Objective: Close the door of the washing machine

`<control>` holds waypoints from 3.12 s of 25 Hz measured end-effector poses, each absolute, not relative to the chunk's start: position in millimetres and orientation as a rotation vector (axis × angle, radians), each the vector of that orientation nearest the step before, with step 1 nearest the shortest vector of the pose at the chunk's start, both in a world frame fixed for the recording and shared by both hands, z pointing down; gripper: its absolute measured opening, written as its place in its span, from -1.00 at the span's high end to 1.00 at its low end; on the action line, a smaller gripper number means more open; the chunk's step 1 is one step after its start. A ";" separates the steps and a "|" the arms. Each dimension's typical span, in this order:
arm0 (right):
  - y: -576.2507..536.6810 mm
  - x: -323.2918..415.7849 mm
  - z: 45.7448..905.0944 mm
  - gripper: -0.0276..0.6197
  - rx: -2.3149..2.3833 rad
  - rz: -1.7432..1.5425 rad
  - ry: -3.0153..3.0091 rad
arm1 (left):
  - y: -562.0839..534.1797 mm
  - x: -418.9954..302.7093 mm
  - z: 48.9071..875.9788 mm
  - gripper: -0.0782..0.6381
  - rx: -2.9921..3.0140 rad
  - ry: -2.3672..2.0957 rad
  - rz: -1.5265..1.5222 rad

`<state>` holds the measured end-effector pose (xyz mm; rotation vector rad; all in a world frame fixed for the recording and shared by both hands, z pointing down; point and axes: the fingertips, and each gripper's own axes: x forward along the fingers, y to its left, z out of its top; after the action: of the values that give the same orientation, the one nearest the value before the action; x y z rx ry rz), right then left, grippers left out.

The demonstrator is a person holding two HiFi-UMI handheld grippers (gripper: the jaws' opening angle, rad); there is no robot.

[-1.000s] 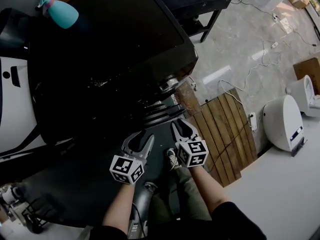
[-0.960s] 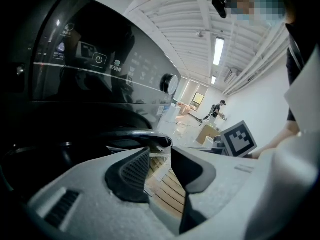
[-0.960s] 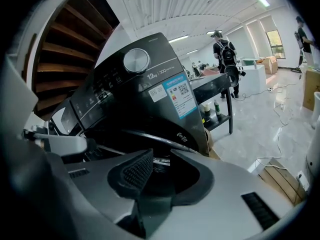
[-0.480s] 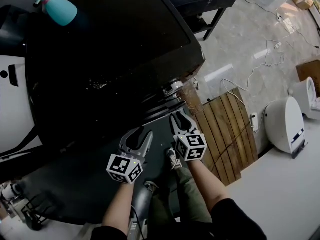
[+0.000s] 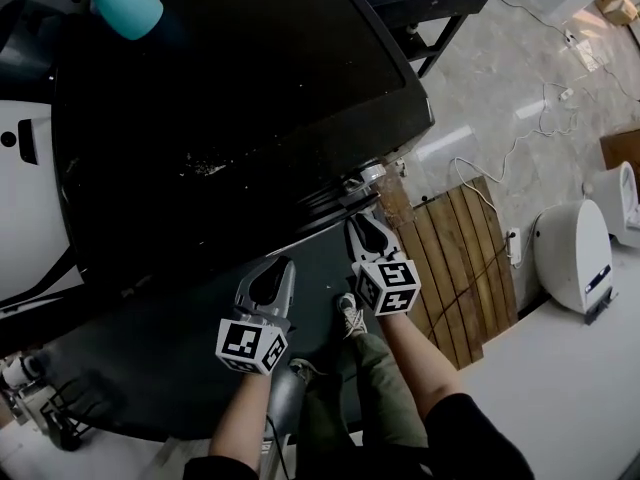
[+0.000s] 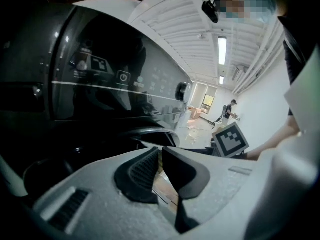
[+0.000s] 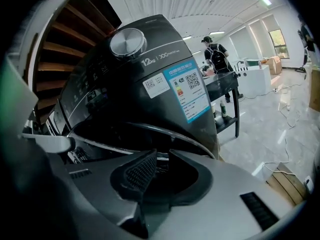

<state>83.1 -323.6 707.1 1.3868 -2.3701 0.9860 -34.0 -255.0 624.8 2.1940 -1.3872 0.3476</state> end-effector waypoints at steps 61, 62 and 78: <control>-162.2 105.6 538.1 0.91 1.592 0.727 -2.355 | -109.3 -83.4 513.2 0.75 2.372 -1.481 0.403; -149.7 105.4 528.8 0.91 1.594 0.717 -2.363 | -98.3 -84.3 506.9 0.75 2.381 -1.474 0.396; 9.3 94.8 424.6 0.91 1.645 0.597 -2.457 | 43.8 -87.9 429.3 0.75 2.546 -1.399 0.367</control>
<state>94.8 9.3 424.6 1.6446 -2.4574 0.5971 -87.9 43.8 429.3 2.5465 -1.3994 0.3674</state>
